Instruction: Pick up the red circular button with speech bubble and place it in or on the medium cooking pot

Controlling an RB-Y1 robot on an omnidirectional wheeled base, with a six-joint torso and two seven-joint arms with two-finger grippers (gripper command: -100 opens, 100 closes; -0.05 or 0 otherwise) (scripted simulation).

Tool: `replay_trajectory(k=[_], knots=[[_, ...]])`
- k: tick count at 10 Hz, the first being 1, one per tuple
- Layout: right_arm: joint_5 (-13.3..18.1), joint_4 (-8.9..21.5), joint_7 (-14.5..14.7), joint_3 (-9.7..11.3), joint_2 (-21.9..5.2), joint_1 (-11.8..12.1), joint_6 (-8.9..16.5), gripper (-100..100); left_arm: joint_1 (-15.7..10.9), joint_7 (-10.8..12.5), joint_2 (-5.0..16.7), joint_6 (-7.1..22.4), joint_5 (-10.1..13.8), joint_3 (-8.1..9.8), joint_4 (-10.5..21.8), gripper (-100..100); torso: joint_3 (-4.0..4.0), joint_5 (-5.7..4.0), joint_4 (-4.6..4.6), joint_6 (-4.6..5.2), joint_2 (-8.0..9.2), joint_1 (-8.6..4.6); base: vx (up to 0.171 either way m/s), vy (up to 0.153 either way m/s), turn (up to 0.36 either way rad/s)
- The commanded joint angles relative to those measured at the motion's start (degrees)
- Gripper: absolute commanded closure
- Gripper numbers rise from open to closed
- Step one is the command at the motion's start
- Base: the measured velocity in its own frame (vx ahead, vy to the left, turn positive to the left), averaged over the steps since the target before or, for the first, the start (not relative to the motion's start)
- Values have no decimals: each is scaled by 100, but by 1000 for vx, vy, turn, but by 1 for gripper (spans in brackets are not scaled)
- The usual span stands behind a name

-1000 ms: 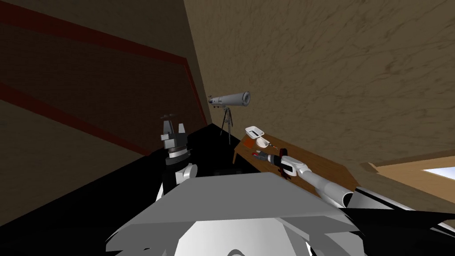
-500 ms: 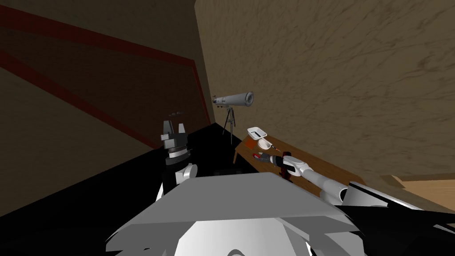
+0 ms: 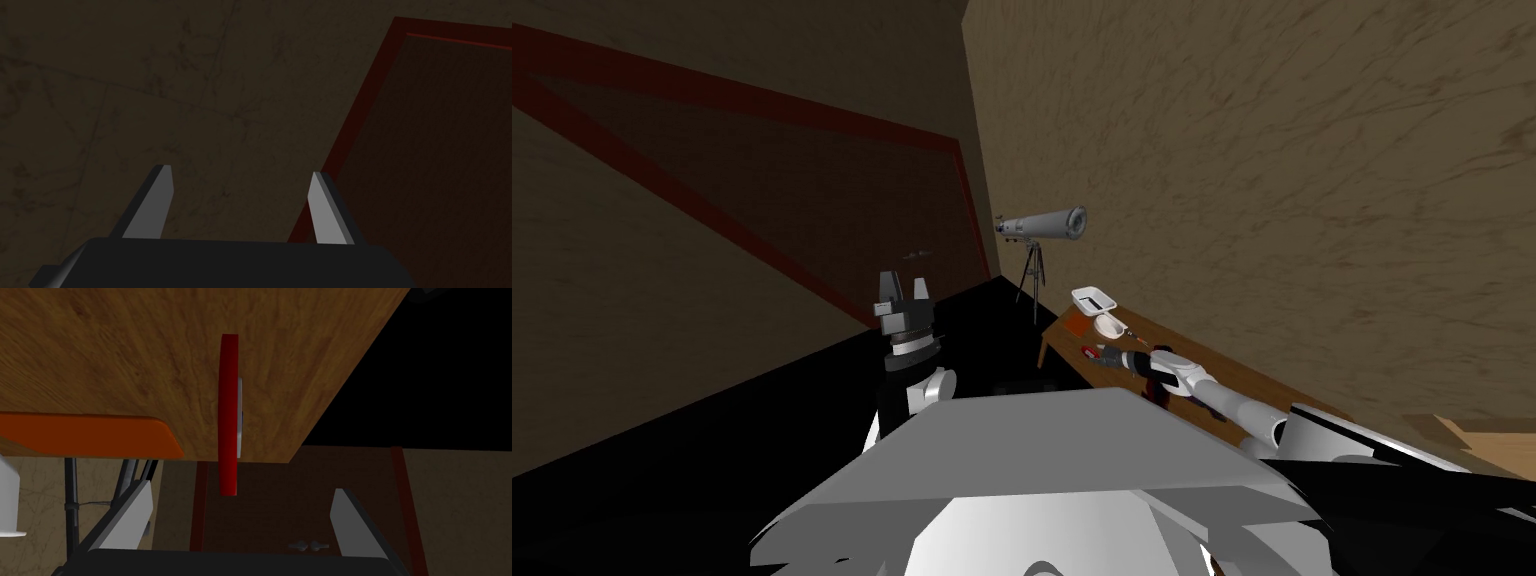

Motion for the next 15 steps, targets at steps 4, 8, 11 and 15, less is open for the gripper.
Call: replay_trajectory(k=[4, 8, 11, 15], knots=[[15, 41, 56, 1, 114, -4, 90, 100, 0, 0, 0, 0, 0, 0, 0, 0, 0, 2, 0, 2, 0, 1, 9, 1, 24], [14, 42, 57, -2, 112, -6, 95, 0, 0, 0, 0, 0, 0, 0, 0, 0, 0, -1, -2, 1, 2, 0, 0, 0, 0], [2, 4, 6, 1, 0, -14, 16, 0, 0, 0, 0, 0, 0, 0, 0, 0, 2, -2, -2, 2, 7, -1, -8, -1, -47], [107, -167, -82, -28, -541, 303, -12, 100, 1, 0, -1, 0, 0, -1, -1, 0, -25, 12, -10, -4, -42, 60, 95, 137, 4]])
